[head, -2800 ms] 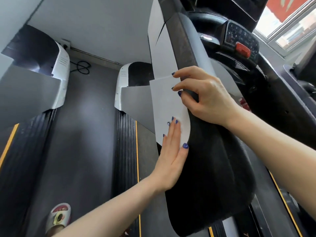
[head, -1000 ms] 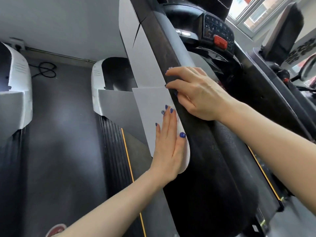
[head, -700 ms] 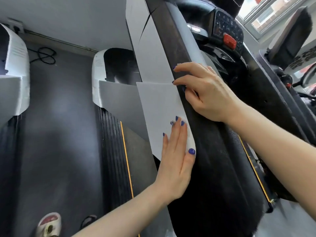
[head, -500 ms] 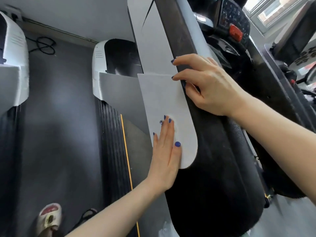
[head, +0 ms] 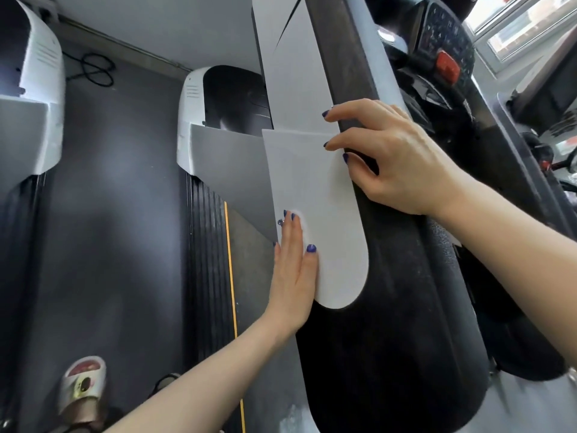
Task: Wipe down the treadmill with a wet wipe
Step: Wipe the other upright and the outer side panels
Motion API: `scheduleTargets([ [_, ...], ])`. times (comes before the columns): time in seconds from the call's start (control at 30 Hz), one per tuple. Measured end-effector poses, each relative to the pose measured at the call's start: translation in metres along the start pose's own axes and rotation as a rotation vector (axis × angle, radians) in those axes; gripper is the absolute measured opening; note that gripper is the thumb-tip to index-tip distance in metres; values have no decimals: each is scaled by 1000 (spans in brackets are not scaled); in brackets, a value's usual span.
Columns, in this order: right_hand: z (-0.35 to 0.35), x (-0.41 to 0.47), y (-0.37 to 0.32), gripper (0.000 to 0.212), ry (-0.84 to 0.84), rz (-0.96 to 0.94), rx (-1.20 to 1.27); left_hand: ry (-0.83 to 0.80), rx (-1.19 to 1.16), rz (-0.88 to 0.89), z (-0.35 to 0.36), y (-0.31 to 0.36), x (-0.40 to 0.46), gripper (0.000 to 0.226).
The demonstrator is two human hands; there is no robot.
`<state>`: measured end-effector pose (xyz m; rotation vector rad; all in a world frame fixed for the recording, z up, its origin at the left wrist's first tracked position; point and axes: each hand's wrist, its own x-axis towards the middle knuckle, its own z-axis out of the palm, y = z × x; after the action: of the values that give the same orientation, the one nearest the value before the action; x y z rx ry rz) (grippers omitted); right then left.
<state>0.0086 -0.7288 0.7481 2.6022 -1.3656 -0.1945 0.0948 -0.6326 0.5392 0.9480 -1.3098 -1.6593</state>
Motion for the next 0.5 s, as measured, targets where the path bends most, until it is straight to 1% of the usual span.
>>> scheduleTargets([
  [0.13, 1, -1, -1, 28, -4, -14, 11, -24, 5, 84, 1, -17, -14, 63],
  [0.23, -1, 0, 0, 28, -3, -9, 31, -5, -31, 34, -3, -25, 0, 62],
  [0.33, -2, 1, -1, 28, 4, -3, 40, 46, -45, -55, -17, -11, 45, 62],
  [0.43, -1, 1, -1, 28, 12, 2, 51, 72, -35, -33, -25, -3, 69, 60],
  [0.5, -2, 0, -1, 28, 18, 6, 54, 46, -37, -1, -22, -6, 54, 65],
])
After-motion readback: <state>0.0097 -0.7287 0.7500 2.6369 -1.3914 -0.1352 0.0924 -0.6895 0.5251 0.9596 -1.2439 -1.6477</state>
